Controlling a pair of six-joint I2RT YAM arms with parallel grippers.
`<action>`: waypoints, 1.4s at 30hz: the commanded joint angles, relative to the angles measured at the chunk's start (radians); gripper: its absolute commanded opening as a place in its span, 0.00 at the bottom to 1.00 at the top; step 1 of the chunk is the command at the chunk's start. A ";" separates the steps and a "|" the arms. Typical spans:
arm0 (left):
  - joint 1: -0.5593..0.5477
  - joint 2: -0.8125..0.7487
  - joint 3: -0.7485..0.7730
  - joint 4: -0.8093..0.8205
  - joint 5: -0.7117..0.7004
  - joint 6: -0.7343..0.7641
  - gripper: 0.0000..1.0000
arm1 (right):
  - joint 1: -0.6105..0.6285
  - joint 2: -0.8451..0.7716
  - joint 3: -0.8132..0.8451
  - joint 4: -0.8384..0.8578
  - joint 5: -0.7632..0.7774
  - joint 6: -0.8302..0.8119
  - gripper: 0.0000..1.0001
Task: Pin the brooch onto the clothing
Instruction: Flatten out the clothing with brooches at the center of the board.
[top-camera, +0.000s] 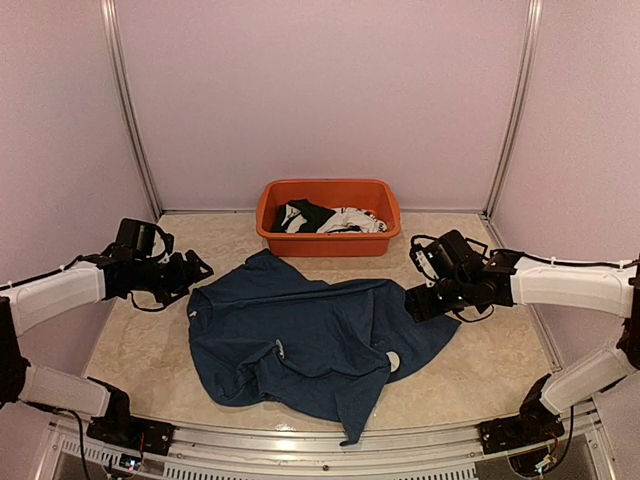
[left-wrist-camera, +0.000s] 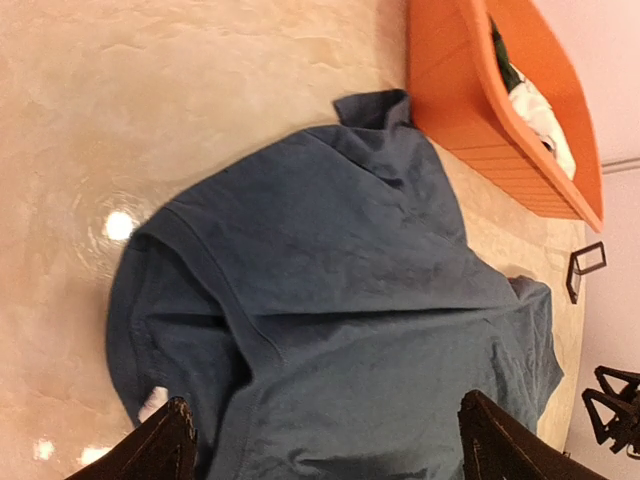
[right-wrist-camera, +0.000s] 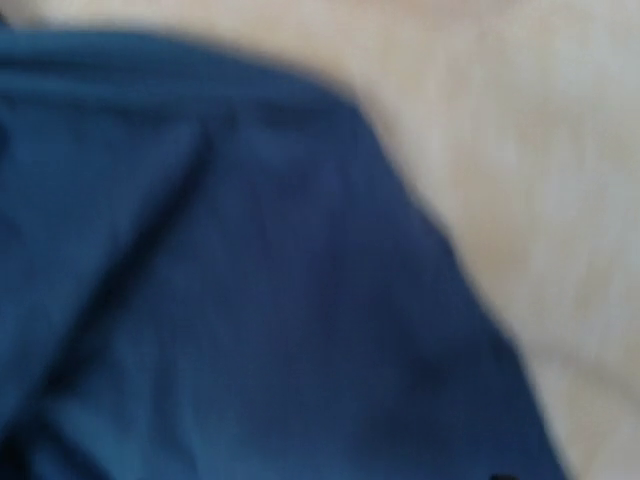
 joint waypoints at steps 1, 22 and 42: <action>-0.109 -0.081 -0.076 -0.041 -0.021 -0.055 0.88 | 0.002 -0.078 -0.135 -0.002 -0.061 0.196 0.70; -0.267 0.034 -0.230 0.161 0.058 -0.200 0.87 | -0.022 0.236 -0.129 -0.072 0.090 0.248 0.17; -0.084 0.198 -0.231 0.154 0.171 -0.098 0.00 | -0.155 0.442 0.304 -0.312 0.342 -0.124 0.14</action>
